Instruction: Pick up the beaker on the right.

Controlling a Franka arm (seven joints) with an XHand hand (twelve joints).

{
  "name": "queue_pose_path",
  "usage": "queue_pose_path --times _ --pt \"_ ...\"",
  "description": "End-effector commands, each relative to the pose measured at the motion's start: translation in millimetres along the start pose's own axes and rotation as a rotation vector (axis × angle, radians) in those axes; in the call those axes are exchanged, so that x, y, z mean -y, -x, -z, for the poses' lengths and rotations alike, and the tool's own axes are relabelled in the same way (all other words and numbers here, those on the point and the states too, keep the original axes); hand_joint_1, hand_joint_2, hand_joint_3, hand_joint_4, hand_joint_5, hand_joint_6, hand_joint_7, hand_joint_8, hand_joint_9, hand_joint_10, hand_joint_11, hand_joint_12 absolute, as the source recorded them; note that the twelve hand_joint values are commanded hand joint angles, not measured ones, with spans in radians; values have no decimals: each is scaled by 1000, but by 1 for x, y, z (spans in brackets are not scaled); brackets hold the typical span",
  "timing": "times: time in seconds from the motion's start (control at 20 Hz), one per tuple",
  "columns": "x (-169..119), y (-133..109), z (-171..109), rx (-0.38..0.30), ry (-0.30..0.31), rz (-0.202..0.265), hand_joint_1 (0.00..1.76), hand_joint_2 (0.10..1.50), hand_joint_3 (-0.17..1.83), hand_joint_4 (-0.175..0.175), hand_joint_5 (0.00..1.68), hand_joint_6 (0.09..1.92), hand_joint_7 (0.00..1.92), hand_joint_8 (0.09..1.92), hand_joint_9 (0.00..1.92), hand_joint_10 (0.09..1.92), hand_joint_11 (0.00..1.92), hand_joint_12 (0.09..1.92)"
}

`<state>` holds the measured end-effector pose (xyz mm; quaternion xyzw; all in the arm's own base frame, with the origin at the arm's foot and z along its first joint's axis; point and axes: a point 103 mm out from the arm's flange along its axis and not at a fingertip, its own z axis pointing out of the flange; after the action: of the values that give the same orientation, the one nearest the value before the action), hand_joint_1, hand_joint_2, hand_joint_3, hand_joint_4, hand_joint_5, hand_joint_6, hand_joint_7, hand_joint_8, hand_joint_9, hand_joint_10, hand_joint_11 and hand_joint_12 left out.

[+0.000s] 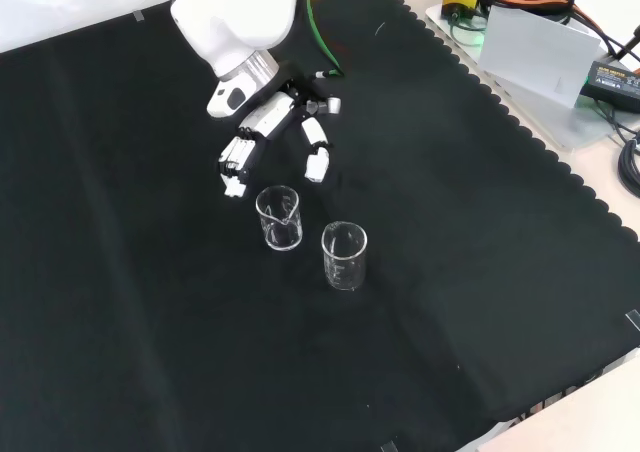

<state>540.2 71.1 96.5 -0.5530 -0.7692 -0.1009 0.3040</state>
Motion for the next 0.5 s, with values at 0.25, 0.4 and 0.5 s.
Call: queue_pose_path --times 0.25,0.4,0.5 --pt "-11 8 -14 -40 18 24 724 488 615 -80 250 87 93 646 191 714 0 1073" --pt "-13 9 -18 -64 17 41 725 489 610 -82 254 87 97 648 199 715 0 1076" --pt "-15 8 -19 -77 18 53 727 489 607 -83 256 87 100 650 202 715 0 1078"
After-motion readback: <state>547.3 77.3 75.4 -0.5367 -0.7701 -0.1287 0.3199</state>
